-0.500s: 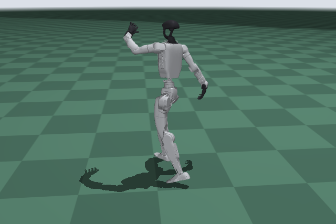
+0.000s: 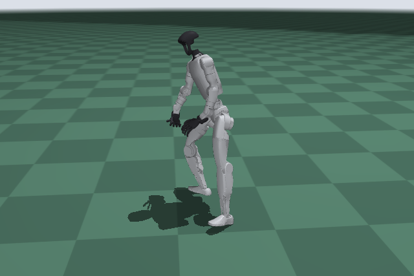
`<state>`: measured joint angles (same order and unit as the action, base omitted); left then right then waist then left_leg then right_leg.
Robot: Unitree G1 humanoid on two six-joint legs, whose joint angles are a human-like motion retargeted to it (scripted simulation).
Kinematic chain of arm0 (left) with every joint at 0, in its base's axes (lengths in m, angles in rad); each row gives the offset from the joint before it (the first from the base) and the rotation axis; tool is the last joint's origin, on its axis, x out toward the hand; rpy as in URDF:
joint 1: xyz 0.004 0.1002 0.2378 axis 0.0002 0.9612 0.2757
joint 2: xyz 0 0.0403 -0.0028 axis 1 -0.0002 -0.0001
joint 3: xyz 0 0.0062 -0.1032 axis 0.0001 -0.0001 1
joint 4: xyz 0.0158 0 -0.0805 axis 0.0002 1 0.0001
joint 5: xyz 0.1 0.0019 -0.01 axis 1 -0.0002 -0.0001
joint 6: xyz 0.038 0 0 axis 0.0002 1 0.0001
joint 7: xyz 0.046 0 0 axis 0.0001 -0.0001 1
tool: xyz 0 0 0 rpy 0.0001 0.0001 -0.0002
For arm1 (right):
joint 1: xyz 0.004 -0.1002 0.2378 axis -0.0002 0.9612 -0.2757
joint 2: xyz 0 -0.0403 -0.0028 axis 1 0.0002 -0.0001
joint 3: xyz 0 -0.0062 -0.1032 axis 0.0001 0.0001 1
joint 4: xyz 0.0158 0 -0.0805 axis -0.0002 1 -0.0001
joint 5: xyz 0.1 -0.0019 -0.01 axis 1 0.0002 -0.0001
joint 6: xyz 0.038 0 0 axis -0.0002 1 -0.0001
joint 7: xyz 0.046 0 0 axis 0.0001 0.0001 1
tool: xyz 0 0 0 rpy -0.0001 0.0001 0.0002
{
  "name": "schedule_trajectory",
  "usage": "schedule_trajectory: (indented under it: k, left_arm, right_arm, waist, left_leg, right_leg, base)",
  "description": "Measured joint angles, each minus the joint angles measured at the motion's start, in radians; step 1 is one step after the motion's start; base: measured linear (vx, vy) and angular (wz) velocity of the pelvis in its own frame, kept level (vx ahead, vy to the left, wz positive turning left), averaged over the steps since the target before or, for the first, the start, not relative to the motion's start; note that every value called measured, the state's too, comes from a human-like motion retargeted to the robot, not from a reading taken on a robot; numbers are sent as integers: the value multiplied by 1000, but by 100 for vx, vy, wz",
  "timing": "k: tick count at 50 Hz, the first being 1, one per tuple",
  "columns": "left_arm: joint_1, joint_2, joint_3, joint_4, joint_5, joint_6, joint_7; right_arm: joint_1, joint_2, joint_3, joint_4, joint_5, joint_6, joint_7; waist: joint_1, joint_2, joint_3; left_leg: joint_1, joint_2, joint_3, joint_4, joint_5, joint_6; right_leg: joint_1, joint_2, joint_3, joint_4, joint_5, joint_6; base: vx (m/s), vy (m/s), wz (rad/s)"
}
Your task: Kungfu
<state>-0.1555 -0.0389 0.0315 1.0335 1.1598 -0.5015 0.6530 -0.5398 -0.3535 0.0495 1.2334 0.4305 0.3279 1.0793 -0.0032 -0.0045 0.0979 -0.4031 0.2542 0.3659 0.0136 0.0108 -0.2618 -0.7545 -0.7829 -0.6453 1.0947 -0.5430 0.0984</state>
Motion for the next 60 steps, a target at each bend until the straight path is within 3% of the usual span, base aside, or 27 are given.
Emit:
schedule_trajectory:
  k: [5, 10, 15, 18, 20, 22, 25, 27, 31, 35, 37, 38, 39, 42, 44, 47, 50, 53, 57, 60]
  left_arm:
    - [8, 39, 11, -28, 3, 12, 40]
    - [46, 67, 25, -33, -128, 94, -40]
    - [89, 39, 62, -75, -297, 156, -85]
    - [124, 27, 77, -96, -396, 143, -97]
    - [157, 34, 97, -109, -457, 132, -113]
    - [196, 49, 122, -124, -501, 119, -125]
    - [247, 60, 169, -148, -555, 102, -127]
    - [281, 58, 211, -161, -580, 91, -127]
    - [344, 46, 301, -176, -623, 63, -145]
    - [374, 60, 386, -210, -661, 27, -201]
    - [364, 102, 417, -232, -682, -4, -257]
    - [352, 134, 427, -245, -698, -24, -294]
    - [329, 173, 434, -254, -723, -46, -351]
    - [194, 320, 426, -241, -881, -86, -646]
    - [62, 422, 382, -207, -1052, -32, -907]
    - [-133, 530, 259, -163, -1282, 123, -1184]
    - [-311, 554, 66, -127, -1469, 214, -1301]
    - [-420, 489, -131, -136, -1596, 298, -1409]
    - [-497, 281, -301, -140, -1746, 469, -1567]
    - [-540, 128, -379, -95, -1947, 603, -1584]
  right_arm:
    - [1, 134, 46, -17, -113, -134, -24]
    - [45, 176, 67, -32, -44, -56, 20]
    - [75, 86, 92, -114, -18, -141, -111]
    - [87, 31, 112, -174, -13, -231, -195]
    - [93, 7, 140, -216, 10, -272, -200]
    - [88, -7, 176, -259, 36, -273, -155]
    - [64, -25, 225, -332, 56, -235, -75]
    - [41, -30, 257, -385, 63, -222, -39]
    - [-1, -14, 313, -479, 84, -219, -6]
    - [-67, 8, 384, -545, 141, -232, -29]
    - [-100, 2, 407, -583, 181, -250, -61]
    - [-113, -8, 416, -607, 198, -266, -79]
    - [-125, -25, 419, -638, 213, -287, -98]
    - [-135, -110, 393, -748, 225, -365, -152]
    - [-123, -162, 354, -815, 214, -422, -195]
    - [-83, -208, 304, -903, 226, -526, -308]
    - [-5, -212, 255, -997, 234, -663, -453]
    - [128, -177, 177, -1101, 167, -853, -600]
    - [327, -93, 86, -1223, -74, -1140, -957]
    - [454, -26, 18, -1284, -340, -1330, -1369]
  waist:
    - [37, 13, 48]
    - [10, 0, 0]
    - [33, -26, -29]
    - [77, -33, -40]
    - [127, -28, -46]
    - [185, -22, -46]
    - [247, -23, -58]
    - [293, -18, -71]
    - [378, -22, -111]
    - [400, -13, -151]
    - [379, 9, -174]
    - [366, 11, -183]
    - [356, 10, -192]
    - [302, 17, -205]
    - [240, 33, -203]
    - [197, 41, -189]
    - [135, 27, -171]
    - [-24, 39, -137]
    - [-231, 77, -22]
    - [-343, 77, 74]
  left_leg:
    - [-18, -74, -26, -4, 37, 0]
    - [-34, -82, -1, 20, 42, 0]
    - [-62, -61, 72, 63, 87, 0]
    - [-87, -17, 161, 103, 145, 0]
    - [-84, 54, 229, 141, 179, 0]
    - [-92, 127, 247, 219, 174, 7]
    - [-153, 165, 245, 338, 114, 69]
    - [-173, 171, 194, 380, 50, 78]
    - [-204, 155, 132, 472, -68, 116]
    - [-227, 99, 47, 525, -144, 166]
    - [-237, 42, -32, 547, -176, 205]
    - [-238, 3, -68, 553, -185, 225]
    - [-236, -38, -101, 555, -190, 246]
    - [-202, -175, -224, 536, -189, 307]
    - [-158, -253, -326, 514, -182, 327]
    - [-67, -310, -395, 481, -175, 338]
    - [27, -373, -425, 427, -153, 351]
    - [146, -437, -505, 364, -119, 378]
    - [326, -489, -605, 298, -76, 439]
    - [449, -494, -609, 244, -48, 474]
  right_leg:
    - [-10, -69, 35, 27, 24, 16]
    - [16, -79, 32, 7, 51, 25]
    - [69, -67, 4, -64, 100, 34]
    - [131, -32, -37, -134, 137, 36]
    - [197, 40, -68, -201, 155, 36]
    - [273, 119, -92, -285, 190, 39]
    - [352, 170, -126, -398, 270, 54]
    - [405, 201, -144, -457, 315, 66]
    - [529, 245, -185, -601, 448, 93]
    - [703, 308, -197, -774, 678, 125]
    - [794, 368, -144, -840, 790, 77]
    - [819, 397, -66, -852, 832, 41]
    - [823, 438, 59, -838, 826, 44]
    - [792, 629, 443, -711, 649, 128]
    - [759, 724, 465, -590, 509, 161]
    - [632, 775, 477, -408, 384, 116]
    - [480, 825, 592, -425, 336, 46]
    - [318, 836, 673, -538, 404, -46]
    - [163, 784, 696, -782, 691, -186]
    - [84, 741, 649, -941, 716, -185]
  base:
    - [-3, 21, 49]
    - [37, 16, 15]
    - [38, 0, 18]
    - [43, -13, 30]
    - [70, -16, -17]
    - [71, -17, -30]
    - [70, 13, 24]
    - [88, 33, 32]
    - [95, 37, 45]
    - [89, 46, 124]
    - [82, 34, 220]
    - [81, 27, 243]
    - [83, 24, 244]
    - [79, 18, 292]
    - [68, 11, 300]
    - [52, 3, 148]
    - [45, 6, 103]
    - [39, 6, 196]
    - [23, 9, 187]
    - [9, 5, 95]
